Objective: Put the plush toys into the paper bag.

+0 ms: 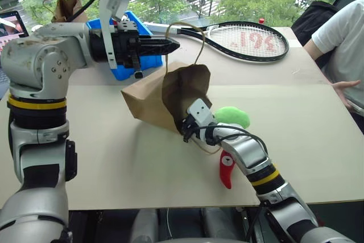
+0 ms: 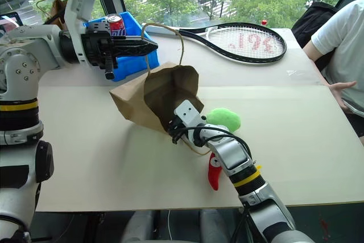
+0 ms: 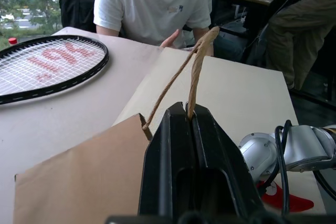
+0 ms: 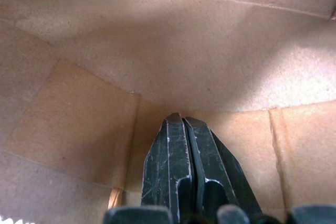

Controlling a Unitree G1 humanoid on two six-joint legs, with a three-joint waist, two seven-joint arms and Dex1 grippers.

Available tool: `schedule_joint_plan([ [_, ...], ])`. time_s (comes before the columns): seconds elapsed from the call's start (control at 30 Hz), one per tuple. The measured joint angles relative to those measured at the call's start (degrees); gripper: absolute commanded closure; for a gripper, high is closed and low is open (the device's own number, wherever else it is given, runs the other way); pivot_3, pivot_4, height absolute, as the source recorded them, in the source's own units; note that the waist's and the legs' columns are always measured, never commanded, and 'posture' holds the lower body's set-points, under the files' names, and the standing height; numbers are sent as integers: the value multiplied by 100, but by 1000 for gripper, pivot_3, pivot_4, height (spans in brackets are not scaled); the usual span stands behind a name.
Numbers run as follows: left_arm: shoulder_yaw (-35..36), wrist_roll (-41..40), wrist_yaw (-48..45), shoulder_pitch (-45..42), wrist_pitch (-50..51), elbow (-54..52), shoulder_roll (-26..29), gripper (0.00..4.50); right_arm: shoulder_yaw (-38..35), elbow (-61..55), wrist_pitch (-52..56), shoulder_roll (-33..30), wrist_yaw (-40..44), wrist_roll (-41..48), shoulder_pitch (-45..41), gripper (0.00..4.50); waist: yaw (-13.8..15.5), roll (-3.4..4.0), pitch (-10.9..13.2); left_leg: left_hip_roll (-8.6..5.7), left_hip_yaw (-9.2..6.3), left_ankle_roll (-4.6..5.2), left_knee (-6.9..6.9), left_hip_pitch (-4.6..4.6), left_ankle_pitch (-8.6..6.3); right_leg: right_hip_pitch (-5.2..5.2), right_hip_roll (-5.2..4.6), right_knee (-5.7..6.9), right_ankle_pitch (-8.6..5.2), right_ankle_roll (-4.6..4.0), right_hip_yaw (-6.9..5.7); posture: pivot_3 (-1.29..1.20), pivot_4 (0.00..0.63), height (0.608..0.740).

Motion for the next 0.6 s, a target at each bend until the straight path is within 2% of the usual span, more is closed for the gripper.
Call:
schedule_joint_plan([
  [0.13, -113, 78, -69, 373, -122, 4, 117, 4500, -230, -92, 4, 56, 63, 72, 0, 4473, 2, 2, 2, 1, 0, -1, 0, -2, 0, -2, 0, 0, 0, 0, 0, 0, 150, 740],
  [0.27, -145, 208, -173, 518, -339, 22, 210, 4500, -688, -709, 260, 147, 151, 470, -119, 4473, 10, 4, 5, 1, 0, -1, -1, -4, 0, -2, 0, 0, 0, 0, -1, 0, 150, 740],
  [0.33, -190, 248, -241, 567, -451, 25, 232, 4500, -928, -1205, 587, 78, 234, 750, -259, 3908, 14, 5, 5, 1, -1, -1, -1, -4, 0, -2, -1, 0, 0, 0, -2, 0, 150, 740],
  [0.4, -232, 281, -297, 647, -522, 29, 242, 4500, -1192, -1661, 1009, -146, 335, 1062, -332, 3551, 32, 5, 5, 0, -1, -1, -1, -5, 0, 0, -2, -1, 0, 0, -3, 0, 150, 740],
  [0.43, -236, 289, -312, 699, -543, 30, 241, 4500, -1340, -1872, 1269, -293, 386, 1236, -376, 3090, 42, 5, 6, 0, -1, -1, -1, -6, 0, 0, -2, -3, 0, 0, -4, 0, 150, 740],
  [0.6, -262, 300, -332, 787, -611, 40, 161, 4500, -1963, -2751, 2299, -1222, 704, 1997, -470, 1393, 61, 6, 7, -1, -1, -1, -1, -9, 0, 0, -3, -8, 0, -1, -5, 0, 150, 740],
])
